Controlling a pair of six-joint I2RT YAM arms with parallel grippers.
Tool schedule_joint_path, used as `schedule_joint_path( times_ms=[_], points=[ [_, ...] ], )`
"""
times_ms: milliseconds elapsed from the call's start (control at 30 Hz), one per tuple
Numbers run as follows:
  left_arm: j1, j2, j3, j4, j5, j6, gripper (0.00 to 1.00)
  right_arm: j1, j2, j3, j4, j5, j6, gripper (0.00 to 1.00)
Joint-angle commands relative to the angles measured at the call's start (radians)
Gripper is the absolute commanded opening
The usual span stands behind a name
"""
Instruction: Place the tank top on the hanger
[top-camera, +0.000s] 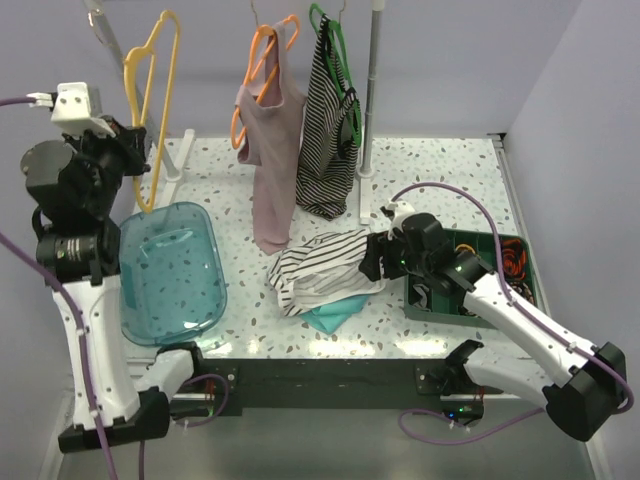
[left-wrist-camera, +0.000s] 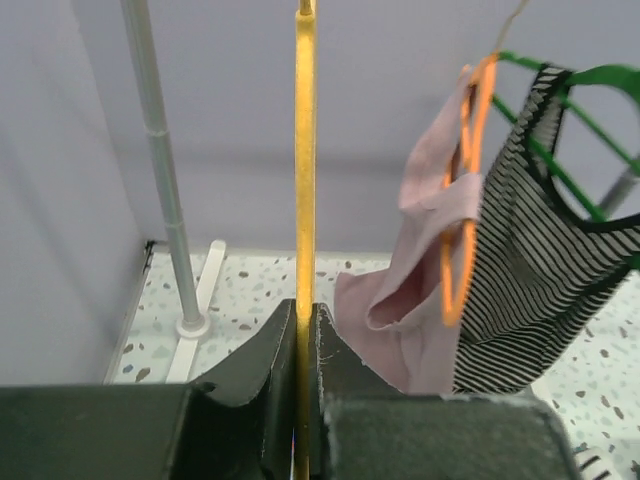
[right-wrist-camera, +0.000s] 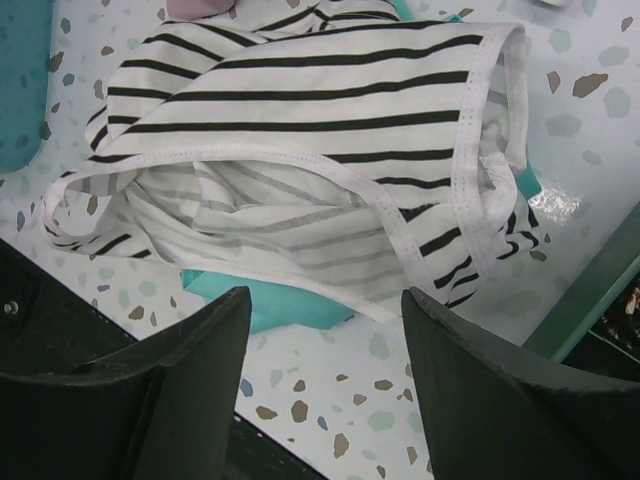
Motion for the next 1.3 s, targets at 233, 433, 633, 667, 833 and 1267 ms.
schedule_joint_path(
  times_ms=[233,433,633,667,833,1267],
  points=[
    [-0.003,-0.131,0.022,0.147,0.582,-0.196,0.00,0.001,-0.120,0.069,-0.072,0.159,0.009,0.66],
    [-0.103,-0.200,-0.141,0.220,0.630,-0.275,0.00,0.001,-0.207,0.039,-0.121,0.234,0.016,0.66],
    [-0.325,-0.168,-0.167,0.057,0.461,-0.141,0.00,0.001,-0.273,-0.041,-0.140,0.299,0.055,0.66],
    [-0.350,-0.173,-0.181,0.045,0.433,-0.115,0.00,0.003,-0.288,-0.052,-0.137,0.299,0.059,0.66],
    [-0.538,-0.157,-0.248,-0.043,0.270,-0.040,0.00,0.001,-0.295,-0.104,-0.102,0.283,0.085,0.65],
    [-0.802,-0.203,-0.371,-0.167,-0.070,0.032,0.00,0.035,-0.031,-0.139,0.073,0.203,0.042,0.56]
  ],
)
